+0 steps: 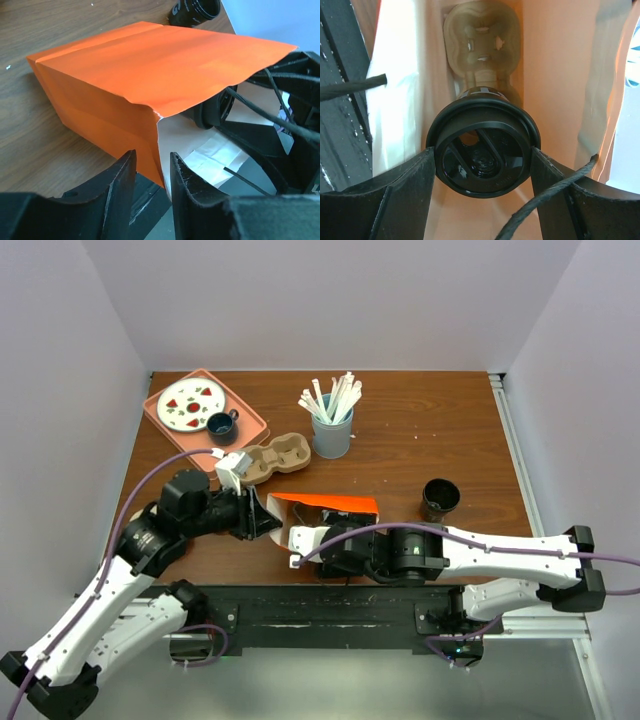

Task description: Pack the takeout coffee

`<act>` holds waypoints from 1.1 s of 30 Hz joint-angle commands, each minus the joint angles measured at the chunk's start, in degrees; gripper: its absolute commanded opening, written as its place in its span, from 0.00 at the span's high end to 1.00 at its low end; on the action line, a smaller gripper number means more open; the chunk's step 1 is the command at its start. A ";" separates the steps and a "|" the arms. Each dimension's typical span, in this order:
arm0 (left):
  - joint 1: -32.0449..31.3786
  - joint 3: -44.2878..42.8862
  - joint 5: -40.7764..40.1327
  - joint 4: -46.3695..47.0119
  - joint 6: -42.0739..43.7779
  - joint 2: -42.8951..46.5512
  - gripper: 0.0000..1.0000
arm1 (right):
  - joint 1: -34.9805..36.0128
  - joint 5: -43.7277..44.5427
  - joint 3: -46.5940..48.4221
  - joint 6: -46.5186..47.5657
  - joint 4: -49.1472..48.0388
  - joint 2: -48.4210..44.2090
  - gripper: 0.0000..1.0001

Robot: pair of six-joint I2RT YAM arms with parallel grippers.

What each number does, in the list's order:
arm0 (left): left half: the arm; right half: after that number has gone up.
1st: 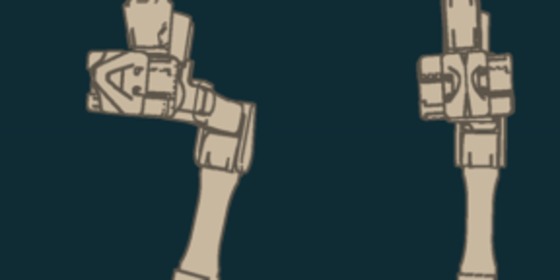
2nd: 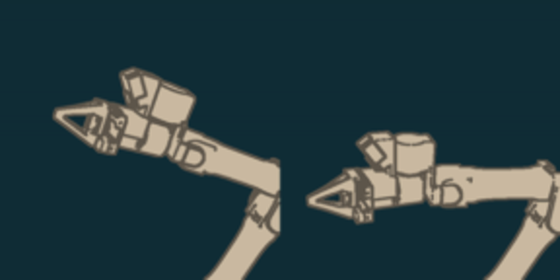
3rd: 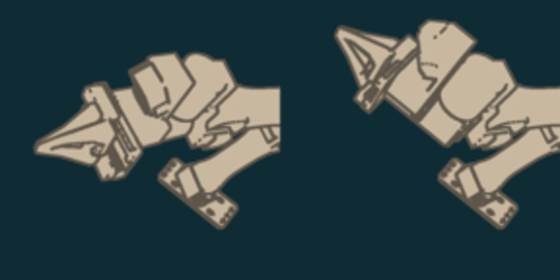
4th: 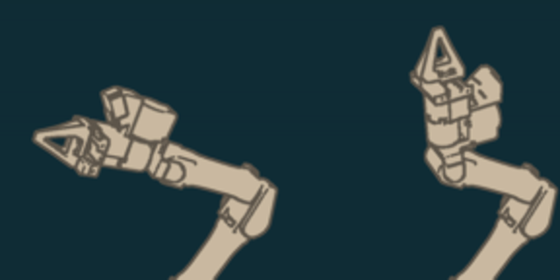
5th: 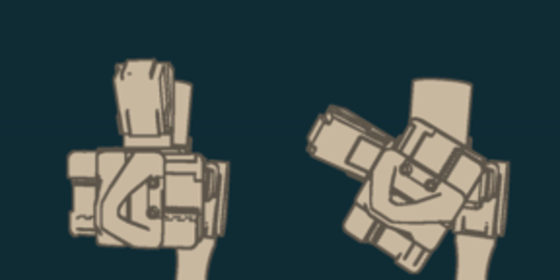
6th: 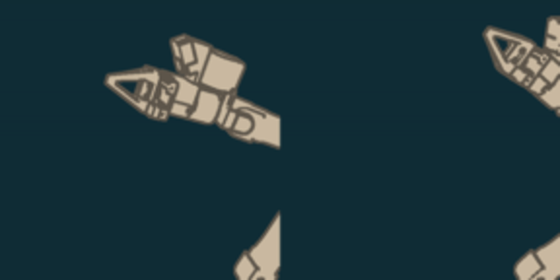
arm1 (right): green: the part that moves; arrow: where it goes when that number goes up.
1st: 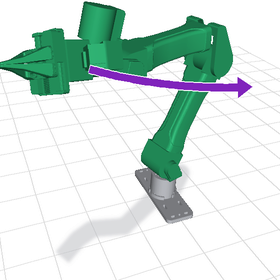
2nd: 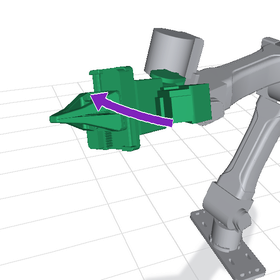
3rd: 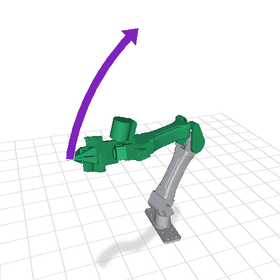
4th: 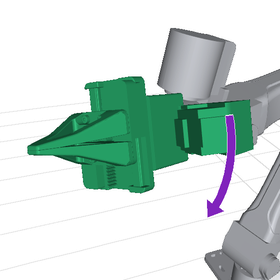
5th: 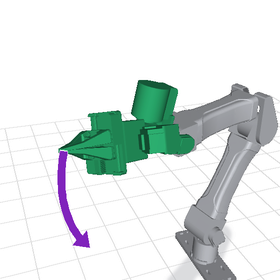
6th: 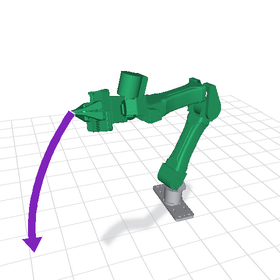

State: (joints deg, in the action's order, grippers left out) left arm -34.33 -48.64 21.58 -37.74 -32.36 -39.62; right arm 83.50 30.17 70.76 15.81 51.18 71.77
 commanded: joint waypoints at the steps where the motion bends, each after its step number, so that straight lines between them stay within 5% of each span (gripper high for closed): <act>1: -0.30 -3.65 -2.42 1.43 1.59 -1.78 0.67 | 0.52 2.95 -1.06 2.91 -1.78 -0.40 0.71; 5: -0.39 -5.49 -2.60 2.23 1.77 -3.27 0.71 | 0.43 5.41 -0.45 2.73 -3.19 -1.37 0.71; 14: -0.30 -7.52 -5.06 0.30 2.21 -3.71 0.54 | 0.52 5.95 1.04 0.62 -2.05 -3.82 0.71; 20: -0.39 -6.03 -4.53 0.91 1.77 -2.93 0.67 | 0.52 6.04 2.27 0.36 -1.96 -4.27 0.71; 24: -0.30 -6.03 -3.75 2.31 1.69 -1.70 1.00 | 0.43 3.14 2.19 0.71 -0.82 -4.44 0.71; 33: -0.83 1.80 -2.86 9.35 -3.15 4.37 1.00 | 1.31 3.13 2.10 5.19 -1.16 -2.34 0.71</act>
State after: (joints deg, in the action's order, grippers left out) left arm -34.59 -48.77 17.43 -34.20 -33.34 -35.94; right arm 84.16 32.21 70.72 17.15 49.95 68.77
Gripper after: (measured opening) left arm 0.016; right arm 0.726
